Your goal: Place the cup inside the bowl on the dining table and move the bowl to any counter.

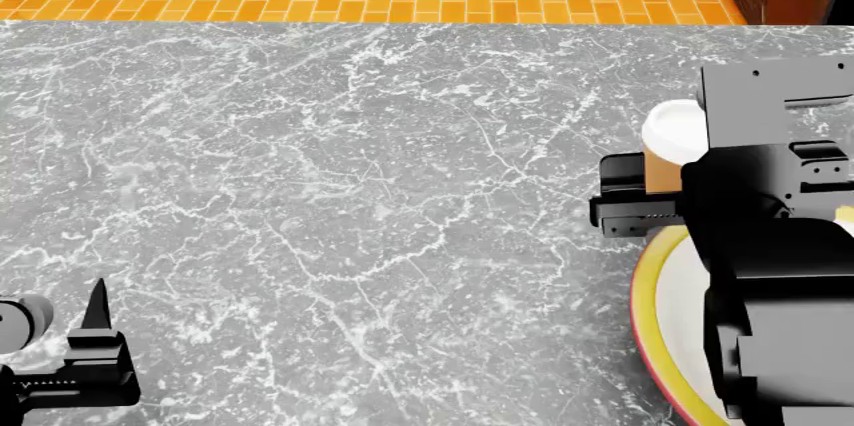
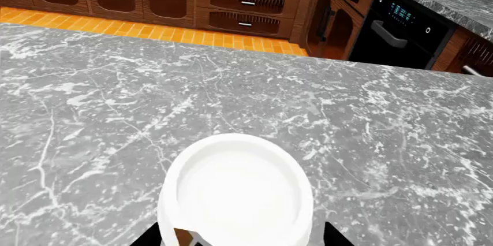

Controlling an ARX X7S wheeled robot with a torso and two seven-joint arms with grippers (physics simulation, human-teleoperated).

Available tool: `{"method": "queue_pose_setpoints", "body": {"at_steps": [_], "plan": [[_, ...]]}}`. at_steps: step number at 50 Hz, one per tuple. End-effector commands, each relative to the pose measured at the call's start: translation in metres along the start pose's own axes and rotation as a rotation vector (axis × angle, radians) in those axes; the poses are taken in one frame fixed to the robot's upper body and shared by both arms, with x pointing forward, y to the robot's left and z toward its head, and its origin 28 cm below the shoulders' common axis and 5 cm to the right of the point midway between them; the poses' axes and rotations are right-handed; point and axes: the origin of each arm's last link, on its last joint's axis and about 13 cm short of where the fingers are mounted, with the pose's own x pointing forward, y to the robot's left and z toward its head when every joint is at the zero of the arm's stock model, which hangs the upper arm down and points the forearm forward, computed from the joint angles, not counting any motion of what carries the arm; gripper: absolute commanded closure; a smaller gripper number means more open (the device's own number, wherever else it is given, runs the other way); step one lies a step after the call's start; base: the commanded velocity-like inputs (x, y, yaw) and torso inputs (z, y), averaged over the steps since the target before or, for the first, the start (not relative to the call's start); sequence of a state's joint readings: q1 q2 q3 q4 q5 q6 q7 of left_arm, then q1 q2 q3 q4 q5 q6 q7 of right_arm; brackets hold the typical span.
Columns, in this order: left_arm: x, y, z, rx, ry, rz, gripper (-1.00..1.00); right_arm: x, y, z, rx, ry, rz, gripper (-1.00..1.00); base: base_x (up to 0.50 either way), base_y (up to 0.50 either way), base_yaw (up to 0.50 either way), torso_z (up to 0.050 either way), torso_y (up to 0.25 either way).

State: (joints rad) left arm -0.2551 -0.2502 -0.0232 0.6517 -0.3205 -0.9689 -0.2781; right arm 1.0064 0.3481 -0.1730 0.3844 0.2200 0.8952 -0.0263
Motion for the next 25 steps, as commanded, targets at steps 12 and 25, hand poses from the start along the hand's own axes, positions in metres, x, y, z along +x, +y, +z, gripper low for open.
{"method": "queue_pose_setpoints", "body": {"at_steps": [12,25], "plan": [[0.000,-0.001,0.003,-0.013,-0.012,-0.001,-1.00,-0.004,0.000,0.010,-0.011,-0.055,-0.003,1.00,0.00,0.00,0.00,0.000,0.001],[0.000,0.001,0.000,-0.014,-0.008,-0.002,-1.00,-0.038,0.001,0.026,-0.042,-0.149,-0.006,1.00,0.00,0.00,0.00,0.000,0.000]]}}
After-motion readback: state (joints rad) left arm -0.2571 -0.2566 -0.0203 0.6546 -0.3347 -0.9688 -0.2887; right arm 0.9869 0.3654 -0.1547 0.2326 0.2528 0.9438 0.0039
